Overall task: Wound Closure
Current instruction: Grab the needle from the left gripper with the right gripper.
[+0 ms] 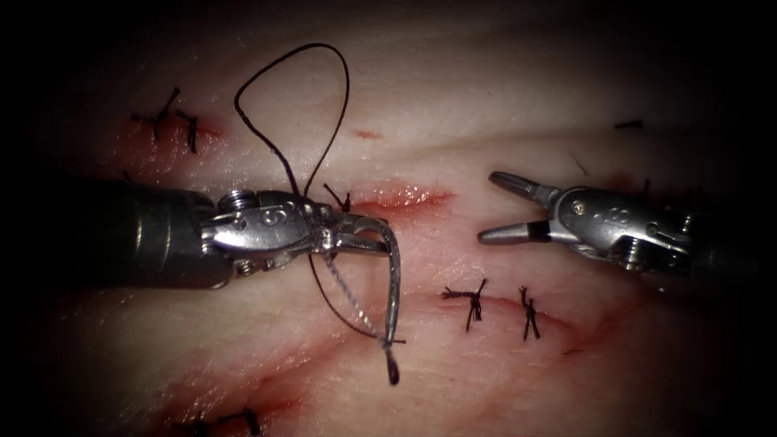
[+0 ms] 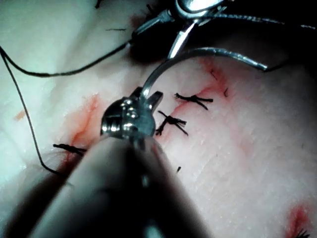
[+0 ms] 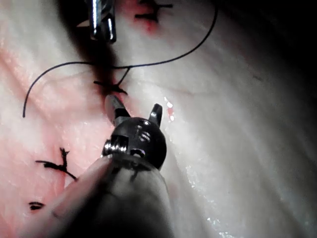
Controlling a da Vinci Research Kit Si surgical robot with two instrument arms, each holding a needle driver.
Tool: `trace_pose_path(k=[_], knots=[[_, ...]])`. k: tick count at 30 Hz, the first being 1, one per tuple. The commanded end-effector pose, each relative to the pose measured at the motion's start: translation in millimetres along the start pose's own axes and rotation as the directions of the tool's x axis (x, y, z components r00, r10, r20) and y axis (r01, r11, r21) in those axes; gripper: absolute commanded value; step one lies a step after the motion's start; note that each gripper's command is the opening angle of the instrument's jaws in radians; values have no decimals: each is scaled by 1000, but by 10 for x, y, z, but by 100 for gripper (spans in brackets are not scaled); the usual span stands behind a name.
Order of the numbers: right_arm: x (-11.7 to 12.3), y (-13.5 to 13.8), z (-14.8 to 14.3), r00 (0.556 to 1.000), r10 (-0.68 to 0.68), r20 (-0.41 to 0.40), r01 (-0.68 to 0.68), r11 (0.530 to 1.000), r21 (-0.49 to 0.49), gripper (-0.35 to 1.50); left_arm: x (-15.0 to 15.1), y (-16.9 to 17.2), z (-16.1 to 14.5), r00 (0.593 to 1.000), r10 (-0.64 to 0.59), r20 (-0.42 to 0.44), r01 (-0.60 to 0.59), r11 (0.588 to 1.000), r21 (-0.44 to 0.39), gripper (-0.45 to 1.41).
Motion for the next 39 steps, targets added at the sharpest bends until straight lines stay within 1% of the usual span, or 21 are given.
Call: trace_pose_path(k=[1,2,3,5,8,10,12,16,19,21,26,30,31,32,33,34,35,37,39], knots=[[9,8,5,1000,-15,-14,15,1000,-7,126,2,-5,10,999,-18,-29,18,1000,-4,-45],[11,9,3,999,-28,-21,27,999,-20,125,2,-7,12,998,-47,-52,47,999,-7,-45],[16,11,1,998,-47,-44,45,998,-42,128,2,-10,17,992,-99,-81,98,995,-17,-45],[18,11,0,997,-49,-54,46,998,-48,130,1,-11,20,988,-122,-95,121,993,-19,-45],[26,10,0,993,-76,-91,71,996,-61,130,0,-16,27,967,-223,-123,216,974,-67,-45],[32,9,2,990,-79,-115,71,995,-70,130,-1,-18,32,946,-294,-136,282,954,-104,-45],[39,6,5,987,-86,-139,75,994,-83,130,-3,-19,36,915,-378,-142,355,921,-159,-45],[51,1,13,981,-78,-178,64,994,-83,130,-10,-19,41,857,-500,-119,456,847,-274,-45],[55,-3,19,980,-76,-186,62,995,-78,130,-12,-19,39,826,-552,-110,491,802,-340,-45],[57,-6,26,976,-76,-203,62,995,-76,128,-12,-19,36,813,-575,-94,506,776,-377,-45],[60,-7,32,975,-80,-209,64,995,-79,128,-12,-19,35,815,-574,-83,504,771,-390,-45],[60,-9,36,977,-39,-209,25,997,-70,128,-12,-20,35,806,-585,-95,514,770,-377,-45],[60,-9,37,978,-27,-209,13,998,-69,128,-11,-20,35,808,-579,-109,508,779,-368,-45],[61,-9,39,977,3,-212,-16,998,-62,126,-11,-22,37,819,-556,-140,485,803,-347,-45],[61,-9,39,977,3,-212,-16,998,-62,126,-11,-22,37,819,-556,-140,485,803,-347,-45],[61,-10,40,978,20,-209,-33,998,-58,126,-11,-22,37,822,-549,-154,478,811,-337,-45],[62,-11,42,979,55,-196,-67,996,-54,123,-10,-24,39,831,-527,-177,459,830,-316,-45],[63,-11,43,980,67,-187,-78,996,-52,123,-10,-24,40,833,-523,-183,457,835,-307,-45],[63,-11,45,979,90,-181,-101,994,-48,118,-10,-25,41,840,-511,-183,450,844,-293,-45]])
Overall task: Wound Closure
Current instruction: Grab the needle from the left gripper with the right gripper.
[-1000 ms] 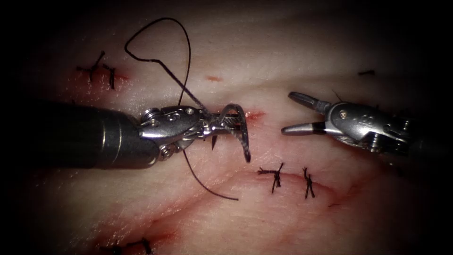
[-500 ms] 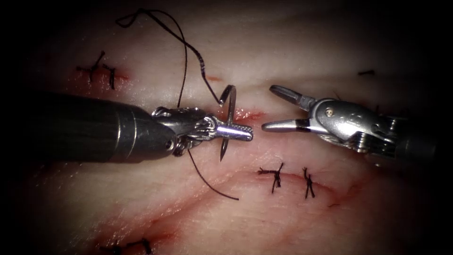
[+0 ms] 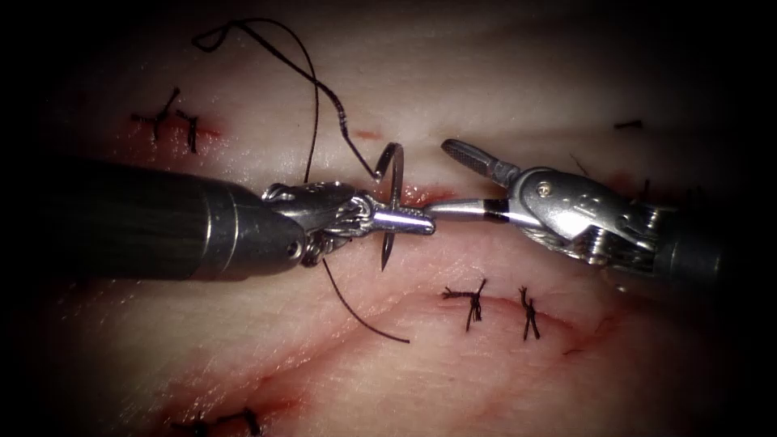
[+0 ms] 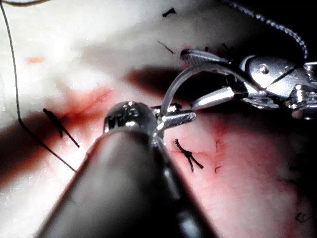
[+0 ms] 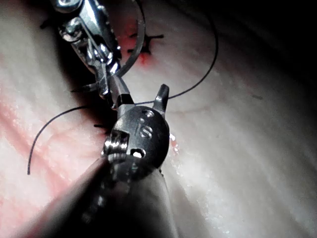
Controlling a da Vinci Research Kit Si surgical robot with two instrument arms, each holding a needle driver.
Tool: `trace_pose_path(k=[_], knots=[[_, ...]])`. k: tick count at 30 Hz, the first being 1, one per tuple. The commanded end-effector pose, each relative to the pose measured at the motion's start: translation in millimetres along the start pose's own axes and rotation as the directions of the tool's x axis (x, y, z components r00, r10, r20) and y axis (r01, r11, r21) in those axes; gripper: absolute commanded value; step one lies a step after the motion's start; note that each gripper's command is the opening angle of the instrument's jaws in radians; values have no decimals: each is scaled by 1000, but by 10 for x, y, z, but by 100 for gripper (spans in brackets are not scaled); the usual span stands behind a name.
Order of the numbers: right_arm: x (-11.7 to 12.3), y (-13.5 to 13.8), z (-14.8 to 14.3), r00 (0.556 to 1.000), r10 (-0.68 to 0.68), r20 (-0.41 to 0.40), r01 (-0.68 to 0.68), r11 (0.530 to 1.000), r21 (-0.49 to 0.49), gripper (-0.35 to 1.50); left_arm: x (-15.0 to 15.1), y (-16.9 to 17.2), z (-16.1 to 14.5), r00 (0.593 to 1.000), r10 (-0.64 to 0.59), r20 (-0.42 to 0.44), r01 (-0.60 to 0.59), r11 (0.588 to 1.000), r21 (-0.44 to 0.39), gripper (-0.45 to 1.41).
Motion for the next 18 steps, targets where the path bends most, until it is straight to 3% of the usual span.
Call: trace_pose_path(k=[1,18], knots=[[6,2,11,1000,26,2,-26,1000,2,118,2,-5,7,1000,18,2,-18,1000,2,-45],[7,-2,25,995,103,7,-103,995,10,118,-5,-5,12,997,71,8,-71,997,22,-45]])
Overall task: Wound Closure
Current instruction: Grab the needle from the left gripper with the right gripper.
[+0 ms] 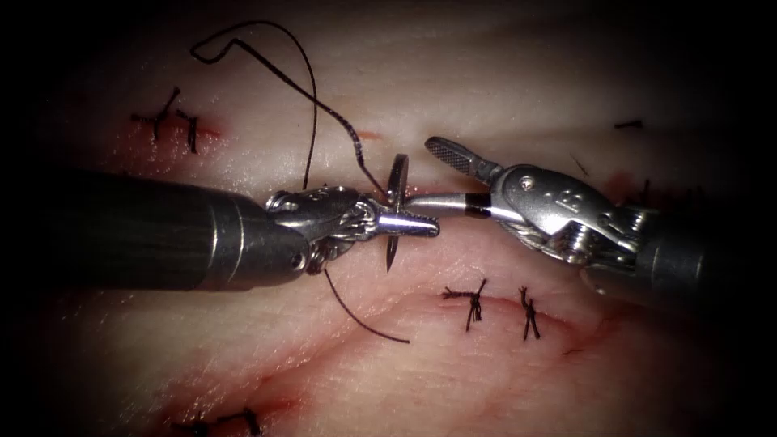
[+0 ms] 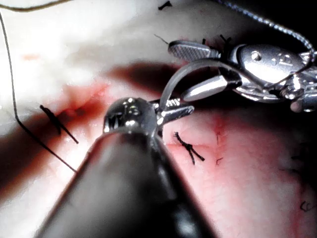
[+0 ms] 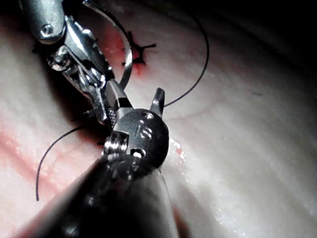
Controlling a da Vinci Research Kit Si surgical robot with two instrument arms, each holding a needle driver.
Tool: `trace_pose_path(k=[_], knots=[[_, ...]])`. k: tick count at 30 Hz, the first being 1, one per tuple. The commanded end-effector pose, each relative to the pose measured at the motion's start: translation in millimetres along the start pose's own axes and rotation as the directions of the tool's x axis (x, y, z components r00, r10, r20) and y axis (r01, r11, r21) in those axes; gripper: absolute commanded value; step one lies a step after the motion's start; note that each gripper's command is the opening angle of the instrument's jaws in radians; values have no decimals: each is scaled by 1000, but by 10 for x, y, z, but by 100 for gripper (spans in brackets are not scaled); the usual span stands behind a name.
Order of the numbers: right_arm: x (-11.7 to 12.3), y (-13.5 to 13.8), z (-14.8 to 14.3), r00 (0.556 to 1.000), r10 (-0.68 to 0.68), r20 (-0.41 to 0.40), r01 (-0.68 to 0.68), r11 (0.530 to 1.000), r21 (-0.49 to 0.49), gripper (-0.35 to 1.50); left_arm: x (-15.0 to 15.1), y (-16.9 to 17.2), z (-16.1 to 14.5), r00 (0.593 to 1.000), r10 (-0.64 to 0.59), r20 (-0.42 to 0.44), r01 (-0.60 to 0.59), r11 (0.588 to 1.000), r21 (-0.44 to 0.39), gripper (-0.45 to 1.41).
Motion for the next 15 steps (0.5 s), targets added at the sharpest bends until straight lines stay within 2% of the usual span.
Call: trace_pose_path(k=[1,15], knots=[[5,2,12,1000,4,-4,-4,1000,3,118,1,-4,8,1000,1,0,-1,1000,-2,-45],[9,-5,25,1000,13,-4,-13,1000,15,118,-2,-4,10,1000,28,12,-28,1000,-10,-45]])
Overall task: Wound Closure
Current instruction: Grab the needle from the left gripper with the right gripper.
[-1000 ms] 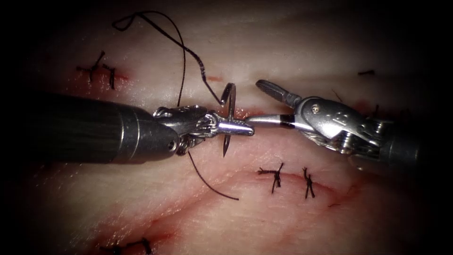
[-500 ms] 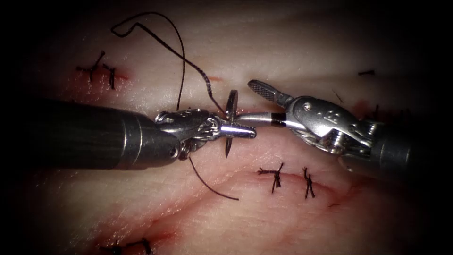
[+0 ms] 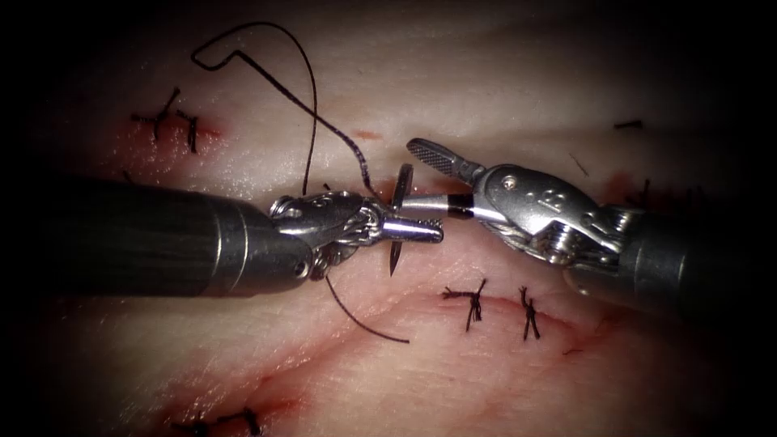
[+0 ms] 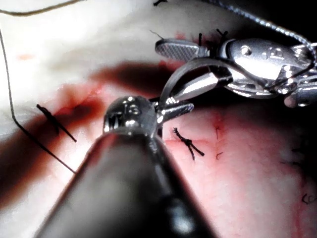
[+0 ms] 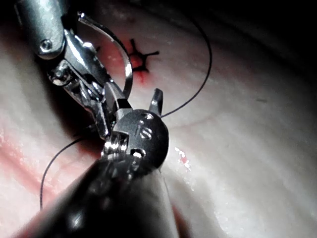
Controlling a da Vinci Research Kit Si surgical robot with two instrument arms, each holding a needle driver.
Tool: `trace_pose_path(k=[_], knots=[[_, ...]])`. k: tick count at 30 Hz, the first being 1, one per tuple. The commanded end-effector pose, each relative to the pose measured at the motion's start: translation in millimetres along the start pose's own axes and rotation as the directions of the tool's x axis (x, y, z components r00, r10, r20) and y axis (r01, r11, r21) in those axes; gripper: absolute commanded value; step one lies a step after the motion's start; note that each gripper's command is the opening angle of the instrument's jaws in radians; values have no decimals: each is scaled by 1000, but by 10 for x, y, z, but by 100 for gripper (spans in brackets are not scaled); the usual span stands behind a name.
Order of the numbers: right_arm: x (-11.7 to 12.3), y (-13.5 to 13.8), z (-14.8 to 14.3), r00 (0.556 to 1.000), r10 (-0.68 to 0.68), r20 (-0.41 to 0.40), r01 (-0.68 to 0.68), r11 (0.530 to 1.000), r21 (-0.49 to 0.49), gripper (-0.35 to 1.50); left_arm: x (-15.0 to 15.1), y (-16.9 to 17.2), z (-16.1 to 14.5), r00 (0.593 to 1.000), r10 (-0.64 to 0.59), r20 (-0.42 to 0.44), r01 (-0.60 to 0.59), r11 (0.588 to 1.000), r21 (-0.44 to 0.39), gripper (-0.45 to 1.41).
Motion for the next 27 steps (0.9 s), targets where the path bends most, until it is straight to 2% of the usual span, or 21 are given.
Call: trace_pose_path(k=[1,6,10,16,19,22,23,24,27], knots=[[6,2,11,1000,-2,-4,2,1000,0,118,1,-5,7,1000,1,1,-1,1000,-4,-45],[10,-3,16,1000,1,-1,-1,1000,10,119,0,-4,7,1000,2,8,-2,1000,-3,-45],[11,-5,19,1000,-4,-5,4,1000,19,113,-1,-3,8,1000,2,13,-2,1000,-10,-45],[10,-1,19,999,-41,-9,41,999,21,91,-3,0,10,1000,3,22,-2,1000,-21,-45],[11,-1,19,999,-50,-19,50,999,20,86,-4,0,11,1000,3,24,-2,1000,-19,-45],[13,-1,19,997,-76,-33,77,997,18,56,-4,0,11,1000,3,24,-2,1000,-18,-45],[14,-1,18,996,-81,-42,81,997,18,29,-4,1,11,1000,3,28,-2,1000,-19,-45],[14,-2,17,994,-97,-53,98,995,20,-33,-4,1,11,1000,3,28,-2,1000,-19,-45],[16,0,14,988,-134,-77,136,991,16,-35,-5,2,11,1000,3,31,-2,1000,-22,-45]])
